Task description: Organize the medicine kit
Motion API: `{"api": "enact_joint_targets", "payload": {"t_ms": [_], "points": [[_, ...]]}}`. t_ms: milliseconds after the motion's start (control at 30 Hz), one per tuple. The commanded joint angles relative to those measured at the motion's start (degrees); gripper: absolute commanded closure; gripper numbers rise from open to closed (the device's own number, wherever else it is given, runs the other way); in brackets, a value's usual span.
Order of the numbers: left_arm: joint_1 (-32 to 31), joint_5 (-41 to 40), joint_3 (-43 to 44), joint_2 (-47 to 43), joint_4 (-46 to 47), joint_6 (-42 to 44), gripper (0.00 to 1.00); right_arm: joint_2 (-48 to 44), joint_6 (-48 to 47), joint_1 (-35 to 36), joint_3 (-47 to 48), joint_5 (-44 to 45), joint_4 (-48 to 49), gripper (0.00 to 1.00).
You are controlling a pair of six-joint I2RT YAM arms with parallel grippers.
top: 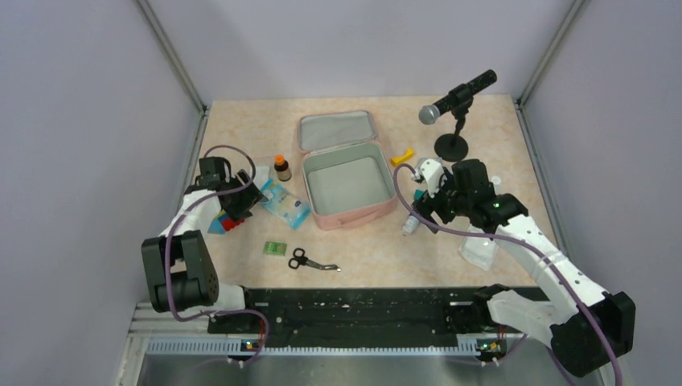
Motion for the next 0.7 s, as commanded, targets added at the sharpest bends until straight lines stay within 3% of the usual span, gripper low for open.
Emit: {"api": "enact_joint_targets", "payload": {"t_ms": [0,233,400,533,667], "points": [[0.3,-1.1,-0.2,2.8,3.7,-3.9,0.31,-1.7,3.4,0.7,1.4,1.1,2.5,0.19],[0.2,3.9,-0.6,9.7,10.7,-5.1,0.38,-1.7,3.5,0.7,1.1,1.3,2.4,0.19],[0.2,3.3,0.5,13.3,12.4,-5.6,0.42,-1.3,3.5,0.7,1.6,1.3,2.2,0.19],[0.2,4.8,0.7,16.3,15.7,-6.2,0.51,-0.5,3.3,0.7,1.9,1.1,2.4,0.19],[0.1,8.3,1.1,18.5,19.3,-4.4,0.66,-0.1,3.3,0.7,1.9,1.3,2.9,0.19]]}}
